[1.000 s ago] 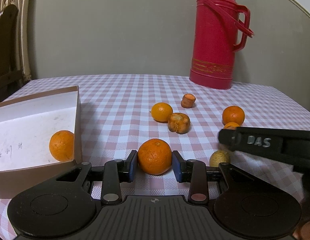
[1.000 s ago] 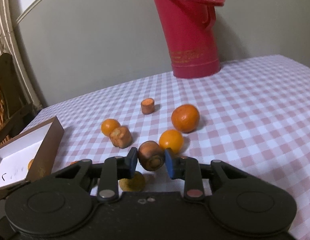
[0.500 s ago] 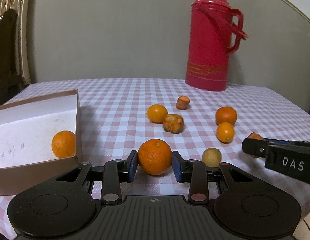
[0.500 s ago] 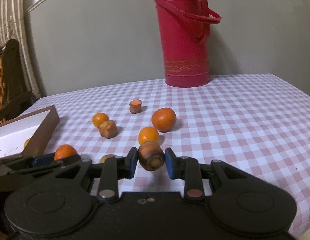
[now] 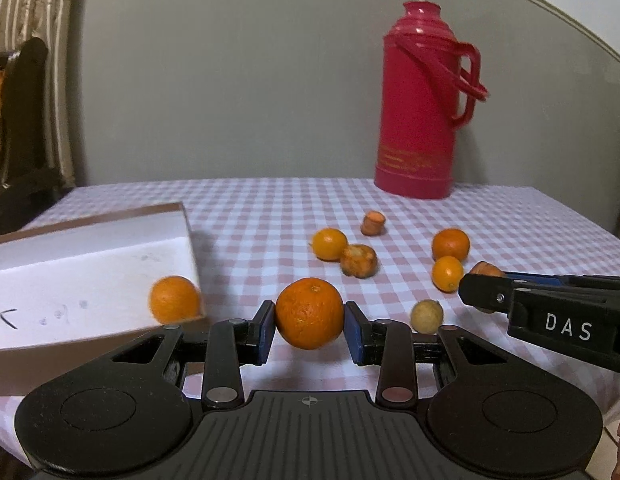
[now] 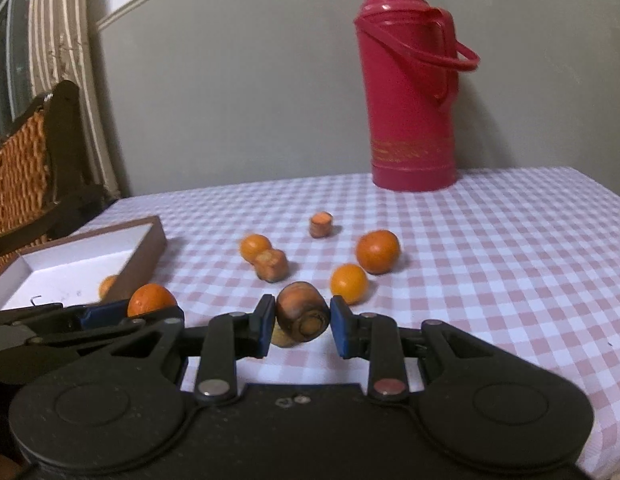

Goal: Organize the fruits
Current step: 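Carry the orange with the left gripper while the right gripper carries the nut to the box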

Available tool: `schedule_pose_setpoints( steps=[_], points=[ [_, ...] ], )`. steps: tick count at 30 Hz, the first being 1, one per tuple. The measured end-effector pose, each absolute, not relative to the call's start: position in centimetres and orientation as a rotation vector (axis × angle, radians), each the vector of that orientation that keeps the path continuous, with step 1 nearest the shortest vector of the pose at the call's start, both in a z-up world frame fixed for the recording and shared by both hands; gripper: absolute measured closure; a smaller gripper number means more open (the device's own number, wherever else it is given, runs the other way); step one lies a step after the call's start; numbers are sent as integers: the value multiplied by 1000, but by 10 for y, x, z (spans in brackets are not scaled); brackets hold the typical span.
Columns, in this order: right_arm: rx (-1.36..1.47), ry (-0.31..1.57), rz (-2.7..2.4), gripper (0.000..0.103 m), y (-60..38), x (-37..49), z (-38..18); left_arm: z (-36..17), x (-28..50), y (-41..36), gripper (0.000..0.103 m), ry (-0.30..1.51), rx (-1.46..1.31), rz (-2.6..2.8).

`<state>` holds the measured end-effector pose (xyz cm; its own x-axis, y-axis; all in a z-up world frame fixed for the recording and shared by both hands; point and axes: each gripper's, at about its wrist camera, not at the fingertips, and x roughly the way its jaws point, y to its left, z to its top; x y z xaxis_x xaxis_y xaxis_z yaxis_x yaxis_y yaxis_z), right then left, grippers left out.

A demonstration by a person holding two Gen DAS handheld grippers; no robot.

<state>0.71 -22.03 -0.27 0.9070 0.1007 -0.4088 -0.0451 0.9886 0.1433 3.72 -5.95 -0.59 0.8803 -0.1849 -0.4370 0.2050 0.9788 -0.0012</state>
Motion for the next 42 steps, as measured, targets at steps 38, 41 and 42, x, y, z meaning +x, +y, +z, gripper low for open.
schedule_pose_setpoints(
  steps=[38, 41, 42],
  points=[
    [120, 276, 348, 82, -98, 28, 19, 16, 24, 92, 66, 346, -89, 164],
    [119, 278, 363, 82, -88, 31, 19, 14, 24, 105, 66, 350, -95, 195],
    [119, 281, 368, 82, -85, 33, 19, 14, 24, 110, 66, 352, -99, 206]
  ],
)
